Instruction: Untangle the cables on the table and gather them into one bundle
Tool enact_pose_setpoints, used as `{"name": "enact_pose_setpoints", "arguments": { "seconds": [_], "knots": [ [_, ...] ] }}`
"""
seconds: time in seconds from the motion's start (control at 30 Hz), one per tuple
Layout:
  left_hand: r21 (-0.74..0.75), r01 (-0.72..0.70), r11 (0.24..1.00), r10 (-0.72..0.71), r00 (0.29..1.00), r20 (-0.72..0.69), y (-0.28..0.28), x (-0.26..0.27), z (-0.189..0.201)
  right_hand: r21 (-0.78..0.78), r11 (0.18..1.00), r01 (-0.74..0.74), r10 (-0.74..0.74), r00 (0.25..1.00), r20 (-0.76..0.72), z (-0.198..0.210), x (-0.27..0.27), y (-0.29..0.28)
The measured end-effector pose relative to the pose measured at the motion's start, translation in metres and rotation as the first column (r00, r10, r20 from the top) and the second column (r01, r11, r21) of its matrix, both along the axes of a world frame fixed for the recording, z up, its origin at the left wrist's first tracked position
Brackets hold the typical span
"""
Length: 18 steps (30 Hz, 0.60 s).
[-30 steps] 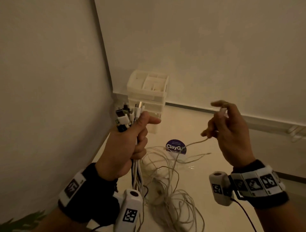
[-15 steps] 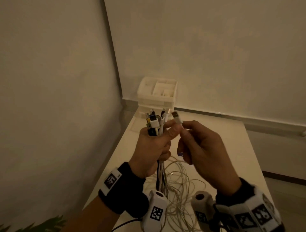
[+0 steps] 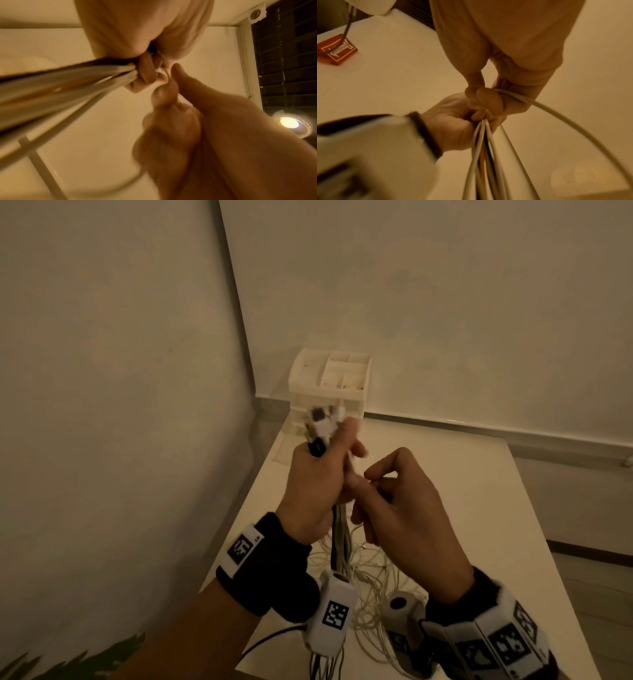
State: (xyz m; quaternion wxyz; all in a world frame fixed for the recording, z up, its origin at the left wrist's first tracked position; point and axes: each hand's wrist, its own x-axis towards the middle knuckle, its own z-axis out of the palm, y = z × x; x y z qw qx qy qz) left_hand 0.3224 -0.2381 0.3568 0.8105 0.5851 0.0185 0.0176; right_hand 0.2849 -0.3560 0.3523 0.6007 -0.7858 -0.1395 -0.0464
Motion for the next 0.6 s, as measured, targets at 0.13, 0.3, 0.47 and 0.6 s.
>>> {"name": "enact_pose_setpoints", "arguments": {
  "seconds": [0.13,0.3,0.47,0.6],
  "knots": [
    [-0.167,-0.051,0.985,0.055,0.998,0.022,0.024,0.018,0.01,-0.145,0.988,-0.054,0.066,0.994,0.084,-0.025,-0.01,0.001],
    [-0.281,0.013,0.96,0.012,0.996,0.086,0.057,0.023,0.031,-0.193,0.97,-0.144,0.161,0.984,0.074,-0.071,-0.012,-0.013],
    [-0.273,-0.029,0.962,0.088,0.974,0.207,0.121,0.025,0.054,-0.241,0.952,-0.188,0.161,0.979,-0.127,-0.106,-0.001,-0.051],
    [0.026,-0.136,0.99,0.125,0.959,0.254,0.14,0.008,0.052,-0.345,0.928,-0.142,0.094,0.984,-0.151,-0.102,0.01,-0.073]
  ]
}}
